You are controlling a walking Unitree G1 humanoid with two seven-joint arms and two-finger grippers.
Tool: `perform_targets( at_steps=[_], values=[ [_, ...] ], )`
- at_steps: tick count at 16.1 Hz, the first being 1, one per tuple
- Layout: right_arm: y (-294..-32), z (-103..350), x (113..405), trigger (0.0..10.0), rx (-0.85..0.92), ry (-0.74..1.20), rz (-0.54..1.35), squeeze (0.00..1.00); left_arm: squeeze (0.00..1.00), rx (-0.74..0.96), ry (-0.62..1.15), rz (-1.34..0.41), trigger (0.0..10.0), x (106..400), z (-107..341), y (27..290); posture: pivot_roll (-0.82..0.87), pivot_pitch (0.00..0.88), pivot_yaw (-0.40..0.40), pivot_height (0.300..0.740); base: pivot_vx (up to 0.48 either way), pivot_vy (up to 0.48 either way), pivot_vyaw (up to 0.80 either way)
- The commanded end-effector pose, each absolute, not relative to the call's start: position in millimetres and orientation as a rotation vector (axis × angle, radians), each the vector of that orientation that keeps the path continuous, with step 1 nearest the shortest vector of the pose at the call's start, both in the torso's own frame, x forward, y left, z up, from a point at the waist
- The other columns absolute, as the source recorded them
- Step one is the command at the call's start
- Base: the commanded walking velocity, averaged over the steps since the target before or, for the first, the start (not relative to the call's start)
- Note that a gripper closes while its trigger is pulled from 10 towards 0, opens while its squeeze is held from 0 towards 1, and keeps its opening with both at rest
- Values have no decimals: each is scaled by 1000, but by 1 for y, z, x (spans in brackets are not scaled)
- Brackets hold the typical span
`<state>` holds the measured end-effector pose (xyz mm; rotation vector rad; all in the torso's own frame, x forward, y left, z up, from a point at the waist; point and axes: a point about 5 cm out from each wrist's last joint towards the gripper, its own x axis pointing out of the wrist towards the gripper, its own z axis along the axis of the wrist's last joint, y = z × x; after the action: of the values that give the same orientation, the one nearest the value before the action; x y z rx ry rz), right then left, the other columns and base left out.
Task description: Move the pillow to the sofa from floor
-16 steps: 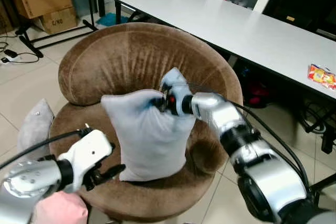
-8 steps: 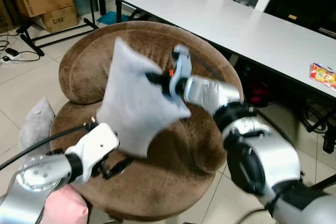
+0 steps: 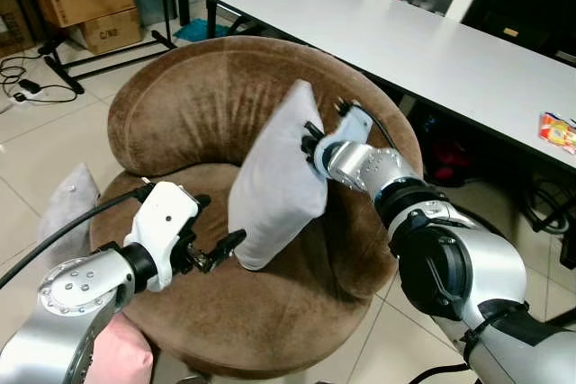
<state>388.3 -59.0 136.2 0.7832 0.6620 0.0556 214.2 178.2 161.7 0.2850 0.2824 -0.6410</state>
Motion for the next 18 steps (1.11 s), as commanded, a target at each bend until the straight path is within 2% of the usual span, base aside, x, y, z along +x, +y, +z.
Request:
perform_targets(
  at_steps=[1,4,6,7,8,11,14,18],
  values=[
    [-69,131,388,0,799,660,-17,0,0,297,247,-628,10000,215,167,179,154,0,-164,740,0,0,0],
    [-81,123,388,0,836,620,-138,0,0,308,203,-609,10000,216,178,186,171,0,-164,740,0,0,0],
    [-81,131,392,0,734,556,-79,0,0,339,178,-615,10000,217,183,188,177,0,-160,740,0,0,0],
    [-74,140,395,4667,622,508,21,0,0,366,151,-598,10000,220,189,191,187,0,-161,740,0,0,0],
    [-69,148,398,10000,582,473,53,0,0,388,130,-579,10000,223,193,193,192,0,-165,740,0,0,0],
    [-55,165,402,10000,490,407,117,0,0,402,115,-534,10000,223,198,198,217,0,-184,740,0,0,0],
    [-26,173,397,10000,330,373,260,0,0,394,91,-520,10000,220,200,192,238,0,-212,740,0,0,0],
    [-17,167,392,10000,251,403,241,0,0,389,97,-511,10000,219,197,187,246,0,-227,740,0,0,0]
  ],
)
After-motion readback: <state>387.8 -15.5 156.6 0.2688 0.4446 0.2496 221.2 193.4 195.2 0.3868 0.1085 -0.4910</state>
